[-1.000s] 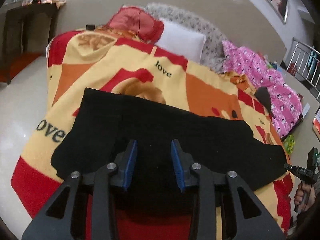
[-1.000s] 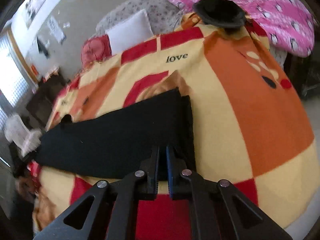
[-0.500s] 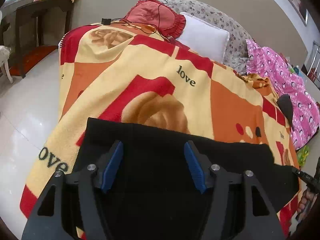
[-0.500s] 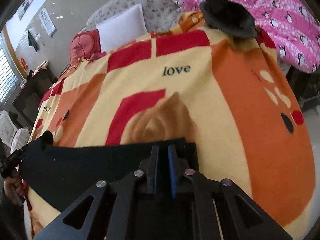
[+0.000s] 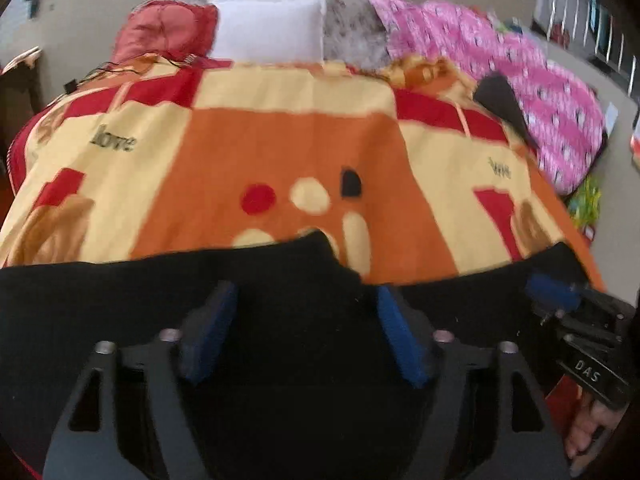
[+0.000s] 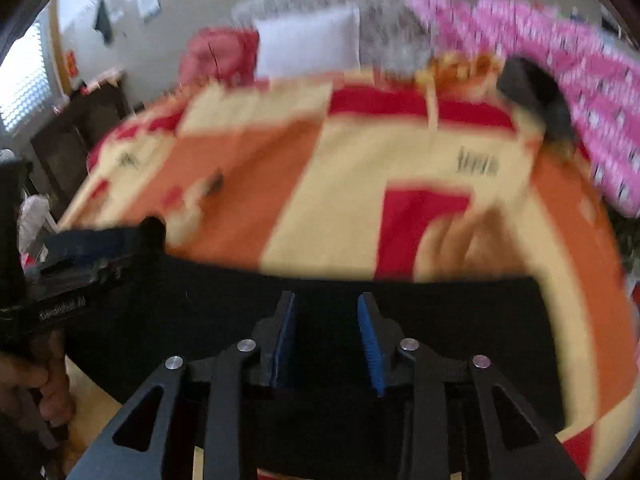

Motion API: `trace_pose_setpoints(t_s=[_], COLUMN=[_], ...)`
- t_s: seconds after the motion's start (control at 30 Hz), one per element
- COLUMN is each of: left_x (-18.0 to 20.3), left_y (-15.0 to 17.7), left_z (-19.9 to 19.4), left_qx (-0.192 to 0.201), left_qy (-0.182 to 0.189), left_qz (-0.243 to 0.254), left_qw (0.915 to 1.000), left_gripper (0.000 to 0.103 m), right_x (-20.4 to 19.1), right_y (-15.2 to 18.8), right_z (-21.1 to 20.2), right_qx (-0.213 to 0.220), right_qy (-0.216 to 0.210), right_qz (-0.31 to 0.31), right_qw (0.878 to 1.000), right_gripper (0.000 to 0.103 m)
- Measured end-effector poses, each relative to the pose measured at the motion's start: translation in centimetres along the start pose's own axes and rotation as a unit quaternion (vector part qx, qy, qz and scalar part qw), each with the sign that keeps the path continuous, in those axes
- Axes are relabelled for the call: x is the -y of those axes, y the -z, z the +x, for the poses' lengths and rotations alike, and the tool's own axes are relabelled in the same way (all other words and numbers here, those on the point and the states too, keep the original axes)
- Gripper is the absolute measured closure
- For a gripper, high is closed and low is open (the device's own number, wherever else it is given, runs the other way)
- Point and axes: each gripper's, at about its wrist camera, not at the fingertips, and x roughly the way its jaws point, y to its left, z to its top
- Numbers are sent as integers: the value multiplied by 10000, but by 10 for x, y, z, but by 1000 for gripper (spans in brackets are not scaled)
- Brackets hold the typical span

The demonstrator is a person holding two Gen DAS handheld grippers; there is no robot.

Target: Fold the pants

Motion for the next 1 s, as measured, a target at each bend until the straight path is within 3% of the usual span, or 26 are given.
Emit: trace_pose_setpoints(t_s=[0.03,0.1,0.23,0.33,0.53,0.7,0.8,1.0], left_x=[2,5,15,18,-4,0,1,1], left_y=[0,-1,0,4,6,6,6,6], left_z=[2,5,7,1,-10,-11,-10,-10], left_qx=[-36,-77,-200,-196,92,102,96,95], left_qy=[-19,-18,-1,63,665,622,596,598], left_qz=[47,139,350,387,-125,-98,-84,-83], left_qw=[10000,9999,9992,9990,9977,9980,9981,9981], left_gripper=[21,15,0,0,0,0,0,0], right_x=[-1,-3,-11,-27,-25,-31,-35,-41], right_y=[6,9,5,7,5,7,9,11], right_z=[-2,0,5,7,4,4,3,2], right_qx=[292,260,170,139,228,278,306,388], right_qy=[29,-31,-376,-92,-150,196,584,929], right_qz=[-53,-106,-313,-656,-504,-486,-457,-554], right_qw=[9996,9996,9987,9977,9984,9982,9968,9934], right_gripper=[63,57,19,15,15,13,3,1])
